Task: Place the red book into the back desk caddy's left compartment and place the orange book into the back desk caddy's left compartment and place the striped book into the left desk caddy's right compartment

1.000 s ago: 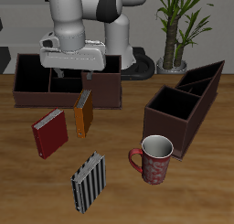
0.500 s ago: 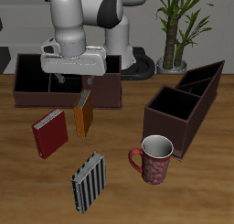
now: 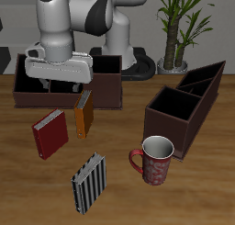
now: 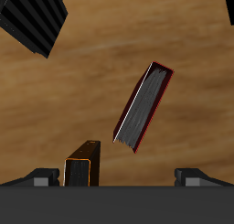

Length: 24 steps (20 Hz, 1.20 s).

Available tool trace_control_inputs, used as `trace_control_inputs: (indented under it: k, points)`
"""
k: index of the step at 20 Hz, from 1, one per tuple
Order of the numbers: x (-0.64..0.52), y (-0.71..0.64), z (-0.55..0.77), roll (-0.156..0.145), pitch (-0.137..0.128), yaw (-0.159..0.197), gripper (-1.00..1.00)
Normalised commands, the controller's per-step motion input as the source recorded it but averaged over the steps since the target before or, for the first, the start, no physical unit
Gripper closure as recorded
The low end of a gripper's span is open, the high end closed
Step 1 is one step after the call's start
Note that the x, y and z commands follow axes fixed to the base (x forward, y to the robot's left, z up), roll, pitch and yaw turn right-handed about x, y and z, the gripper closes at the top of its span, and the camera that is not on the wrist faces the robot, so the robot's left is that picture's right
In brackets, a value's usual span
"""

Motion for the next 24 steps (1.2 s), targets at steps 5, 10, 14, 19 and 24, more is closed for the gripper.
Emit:
trace_control_inputs:
  k: [5, 10, 14, 19, 24]
  points:
    - [0.29, -0.22, -0.21, -0.009, -0.026, -0.026, -1.00]
    - [0.12, -0.19, -0.09, -0.008, -0.037, -0.040, -1.00]
    - [0.10, -0.24, -0.09, -0.030, -0.040, -0.056, -1.00]
    - [0.11, -0.17, -0.17, -0.031, -0.005, -0.034, -1.00]
    - [0.10, -0.05, -0.15, 0.001, -0.008, -0.031, -1.00]
